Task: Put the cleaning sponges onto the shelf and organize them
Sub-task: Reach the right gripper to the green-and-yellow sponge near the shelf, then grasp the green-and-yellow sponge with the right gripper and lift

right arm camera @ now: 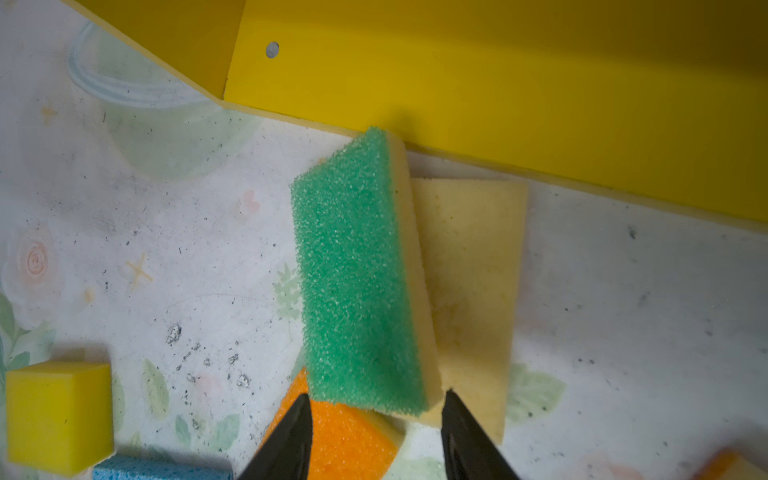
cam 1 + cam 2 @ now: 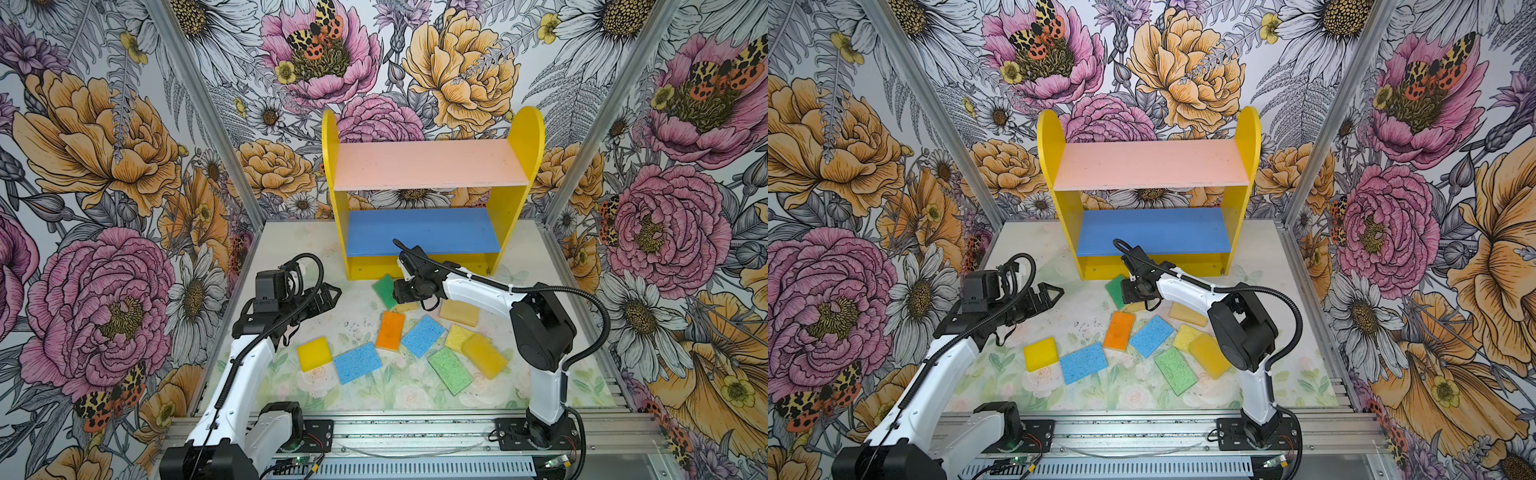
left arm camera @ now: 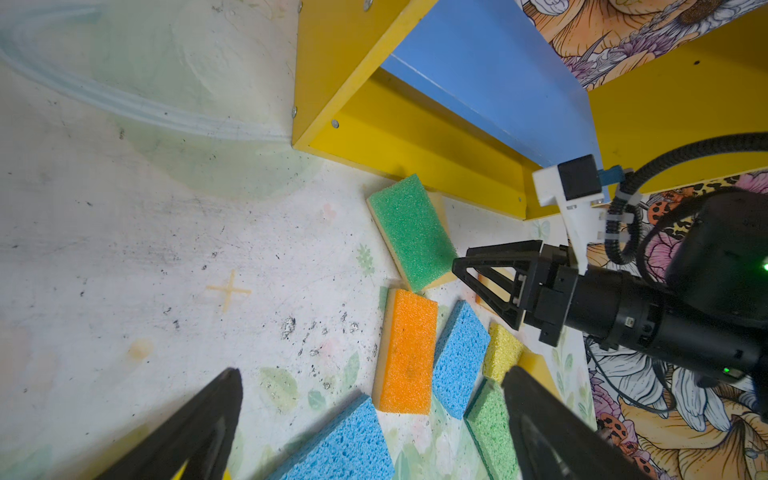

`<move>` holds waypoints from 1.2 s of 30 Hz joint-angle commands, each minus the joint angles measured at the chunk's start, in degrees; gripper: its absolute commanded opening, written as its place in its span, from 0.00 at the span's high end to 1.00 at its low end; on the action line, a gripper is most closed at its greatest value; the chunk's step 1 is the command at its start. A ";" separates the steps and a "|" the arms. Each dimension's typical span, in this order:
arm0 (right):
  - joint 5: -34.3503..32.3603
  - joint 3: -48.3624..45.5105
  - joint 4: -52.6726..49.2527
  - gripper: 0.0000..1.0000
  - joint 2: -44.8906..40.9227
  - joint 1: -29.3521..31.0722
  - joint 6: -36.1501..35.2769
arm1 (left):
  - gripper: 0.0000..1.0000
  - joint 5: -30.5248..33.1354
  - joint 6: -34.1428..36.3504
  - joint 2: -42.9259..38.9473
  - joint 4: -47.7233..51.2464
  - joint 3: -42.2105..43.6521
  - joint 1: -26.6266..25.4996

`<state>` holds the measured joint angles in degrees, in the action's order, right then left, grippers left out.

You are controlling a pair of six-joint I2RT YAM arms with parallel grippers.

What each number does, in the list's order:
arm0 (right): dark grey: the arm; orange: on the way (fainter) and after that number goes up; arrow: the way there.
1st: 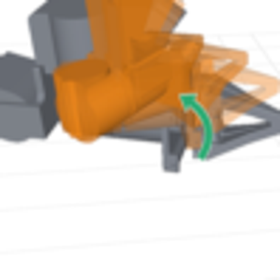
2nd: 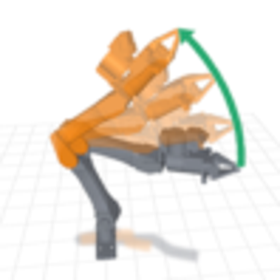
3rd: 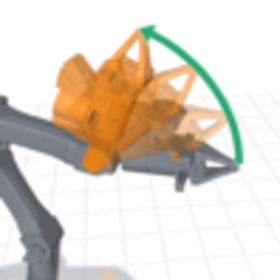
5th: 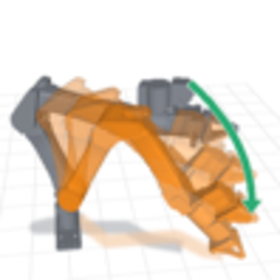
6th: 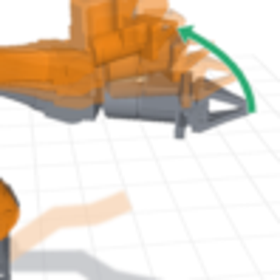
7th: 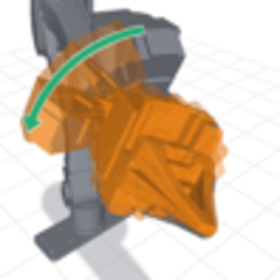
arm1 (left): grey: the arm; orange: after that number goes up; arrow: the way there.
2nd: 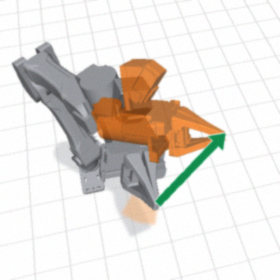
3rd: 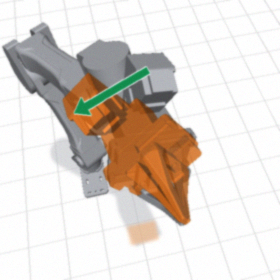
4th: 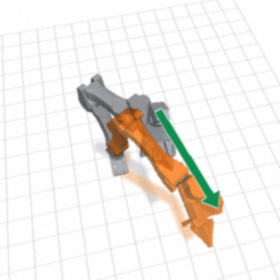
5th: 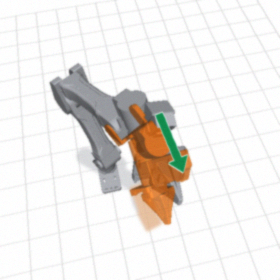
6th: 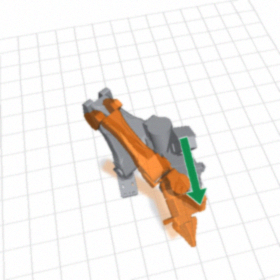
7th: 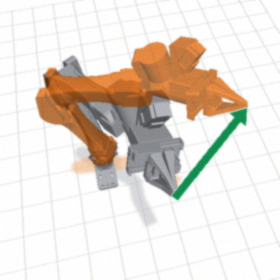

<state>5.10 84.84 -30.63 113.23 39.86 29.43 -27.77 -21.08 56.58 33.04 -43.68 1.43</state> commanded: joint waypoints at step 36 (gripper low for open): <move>-5.47 -3.93 0.40 0.96 -3.96 4.11 3.56 | 0.01 -0.45 -0.72 -0.40 -0.08 1.38 -0.10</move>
<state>1.02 82.30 -30.33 113.19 43.33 31.31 -27.77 -21.10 56.58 33.10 -43.35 1.41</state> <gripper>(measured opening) 0.054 0.987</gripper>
